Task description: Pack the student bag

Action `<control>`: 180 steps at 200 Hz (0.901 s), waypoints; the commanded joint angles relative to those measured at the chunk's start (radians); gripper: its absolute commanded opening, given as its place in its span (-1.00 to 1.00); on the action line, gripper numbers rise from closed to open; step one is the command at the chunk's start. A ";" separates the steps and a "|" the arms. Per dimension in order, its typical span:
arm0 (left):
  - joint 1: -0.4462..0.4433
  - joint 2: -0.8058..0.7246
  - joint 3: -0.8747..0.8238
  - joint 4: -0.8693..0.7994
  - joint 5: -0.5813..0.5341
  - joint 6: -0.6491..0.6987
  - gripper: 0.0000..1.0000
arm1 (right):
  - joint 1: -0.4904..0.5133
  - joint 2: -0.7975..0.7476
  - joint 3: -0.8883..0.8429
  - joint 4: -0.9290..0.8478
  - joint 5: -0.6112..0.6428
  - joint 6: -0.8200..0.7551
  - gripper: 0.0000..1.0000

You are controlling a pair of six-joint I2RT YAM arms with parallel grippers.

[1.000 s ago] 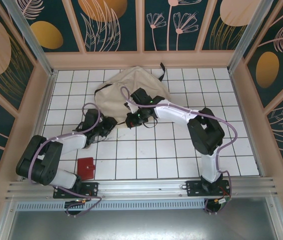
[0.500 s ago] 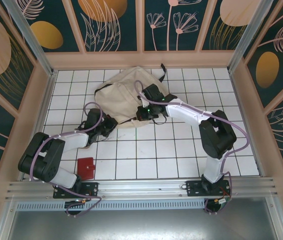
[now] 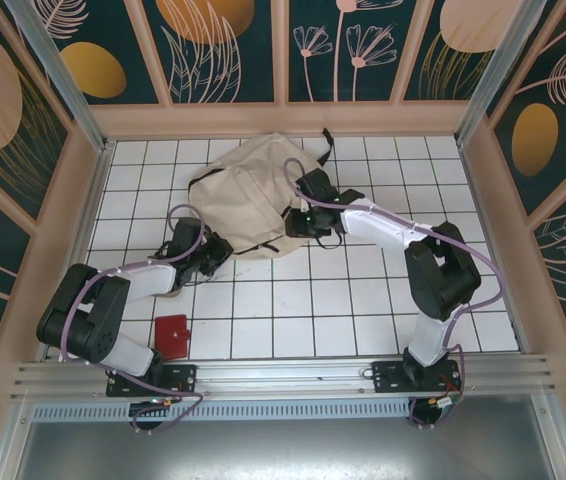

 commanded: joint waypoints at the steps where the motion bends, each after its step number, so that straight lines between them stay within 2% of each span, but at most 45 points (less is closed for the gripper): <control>1: -0.055 -0.006 0.064 -0.020 0.101 0.077 -1.00 | 0.004 -0.047 -0.052 0.080 0.042 0.130 -0.35; 48: -0.210 0.076 0.157 0.036 0.138 0.043 -1.00 | -0.016 -0.109 -0.124 0.125 0.167 0.315 -0.31; 59: -0.240 0.091 0.199 0.021 0.143 0.057 -0.74 | -0.038 -0.128 -0.155 0.139 0.191 0.360 -0.30; 66: -0.246 0.093 0.218 0.010 0.142 0.064 -0.51 | -0.052 -0.139 -0.175 0.151 0.192 0.382 -0.29; 77: -0.247 0.085 0.236 -0.014 0.136 0.073 -0.06 | -0.062 -0.165 -0.202 0.179 0.182 0.395 -0.15; 87: -0.247 0.070 0.256 -0.070 0.115 0.099 0.14 | -0.067 -0.181 -0.210 0.191 0.177 0.394 -0.08; 108: -0.245 0.020 0.278 -0.199 0.053 0.137 0.34 | -0.066 -0.189 -0.205 0.173 0.140 0.410 0.07; 152: -0.202 -0.121 0.283 -0.464 -0.150 0.181 0.67 | -0.028 -0.163 -0.233 0.136 0.072 0.556 0.16; 180: -0.149 -0.198 0.291 -0.555 -0.250 0.212 0.74 | 0.035 -0.085 -0.187 0.124 0.080 0.556 0.19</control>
